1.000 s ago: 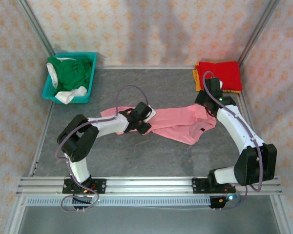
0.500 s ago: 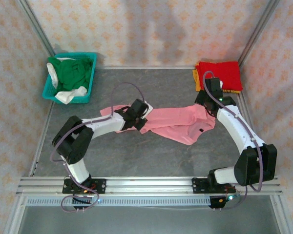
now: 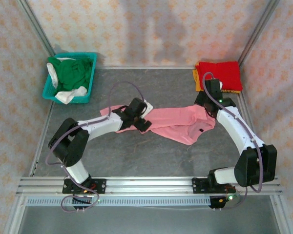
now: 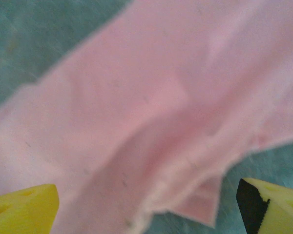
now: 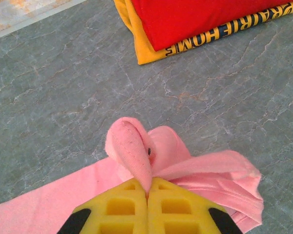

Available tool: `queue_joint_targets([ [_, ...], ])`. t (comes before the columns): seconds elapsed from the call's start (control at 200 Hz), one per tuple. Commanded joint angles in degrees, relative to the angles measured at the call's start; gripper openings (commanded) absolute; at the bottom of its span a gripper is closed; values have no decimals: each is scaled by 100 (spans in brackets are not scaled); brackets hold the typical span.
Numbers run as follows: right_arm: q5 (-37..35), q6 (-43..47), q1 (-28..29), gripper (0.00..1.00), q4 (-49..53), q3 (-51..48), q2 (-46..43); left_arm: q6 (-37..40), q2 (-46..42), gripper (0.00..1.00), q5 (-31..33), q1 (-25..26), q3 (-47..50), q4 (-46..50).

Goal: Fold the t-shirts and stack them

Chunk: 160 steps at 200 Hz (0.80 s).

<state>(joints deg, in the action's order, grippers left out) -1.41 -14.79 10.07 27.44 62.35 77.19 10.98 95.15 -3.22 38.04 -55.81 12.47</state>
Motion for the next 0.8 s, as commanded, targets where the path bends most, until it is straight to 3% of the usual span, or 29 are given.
queue_joint_targets([
  [0.0, 80, 18, 4, 3, -91, -13, -9, 62, -80, 95, -81, -36, 158, -186],
  [0.175, 144, -14, 4, 3, -109, -12, -4, -134, 684, 88, 477, -89, -483, 155],
  [0.26, 95, -4, 4, 4, -116, -46, -78, -166, 790, 72, 503, -170, -624, 188],
  [0.32, 59, 23, 3, 4, -103, -71, -125, -158, 761, 69, 467, -217, -624, 160],
  [0.385, 19, 39, 3, 4, -90, -90, -175, -158, 742, 42, 411, -261, -615, 142],
  [0.475, -34, 64, 4, 4, -106, -117, -224, -183, 724, 25, 401, -293, -614, 131],
  [0.606, -52, 67, 0, 5, -160, -162, -265, -254, 553, 12, 622, -303, -654, 179],
  [0.796, -64, 44, 0, 5, -186, -153, -253, -261, -30, 9, 447, -306, -841, 502],
])
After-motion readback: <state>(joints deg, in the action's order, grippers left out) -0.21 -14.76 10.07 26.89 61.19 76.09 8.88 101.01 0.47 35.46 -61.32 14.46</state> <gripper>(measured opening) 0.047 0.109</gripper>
